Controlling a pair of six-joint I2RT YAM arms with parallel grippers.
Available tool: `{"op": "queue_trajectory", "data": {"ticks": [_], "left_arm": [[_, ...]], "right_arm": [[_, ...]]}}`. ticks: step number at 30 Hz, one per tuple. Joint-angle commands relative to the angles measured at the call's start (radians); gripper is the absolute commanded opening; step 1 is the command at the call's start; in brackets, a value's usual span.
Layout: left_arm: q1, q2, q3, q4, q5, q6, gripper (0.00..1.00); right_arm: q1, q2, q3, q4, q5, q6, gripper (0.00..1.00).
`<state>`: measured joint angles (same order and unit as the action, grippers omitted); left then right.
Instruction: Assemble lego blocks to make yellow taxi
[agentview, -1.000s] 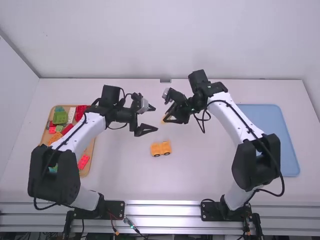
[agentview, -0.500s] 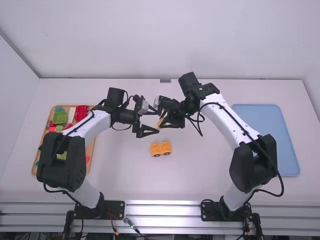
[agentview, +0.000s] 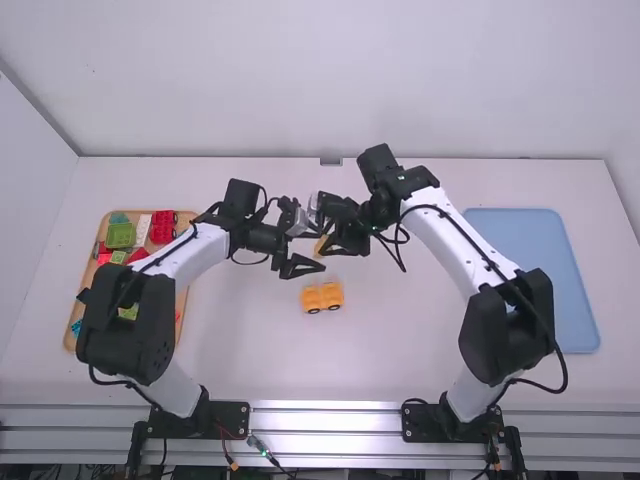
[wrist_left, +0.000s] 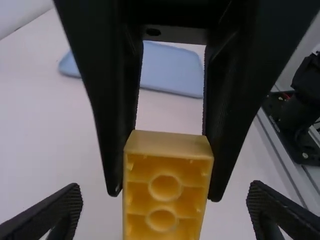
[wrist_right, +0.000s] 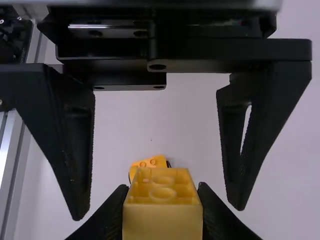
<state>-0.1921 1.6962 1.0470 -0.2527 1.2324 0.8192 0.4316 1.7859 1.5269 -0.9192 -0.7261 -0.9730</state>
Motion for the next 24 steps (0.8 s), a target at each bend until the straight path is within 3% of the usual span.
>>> {"op": "queue_trajectory", "data": {"ticks": [1, 3, 6, 24], "left_arm": [[-0.005, 0.006, -0.010, -0.001, 0.005, 0.017, 0.81], [-0.005, 0.006, -0.010, 0.000, 0.004, 0.016, 0.76], [-0.005, 0.006, -0.010, 0.003, 0.004, 0.017, 0.60], [-0.005, 0.006, -0.010, 0.003, 0.008, 0.035, 0.33]], "right_arm": [[0.000, 0.000, 0.026, -0.002, -0.010, -0.004, 0.25], [0.003, 0.000, 0.026, -0.003, -0.010, -0.004, 0.25], [0.003, 0.000, 0.026, -0.003, -0.010, -0.005, 0.25], [0.000, 0.000, 0.026, 0.007, -0.040, 0.000, 0.26]]}}
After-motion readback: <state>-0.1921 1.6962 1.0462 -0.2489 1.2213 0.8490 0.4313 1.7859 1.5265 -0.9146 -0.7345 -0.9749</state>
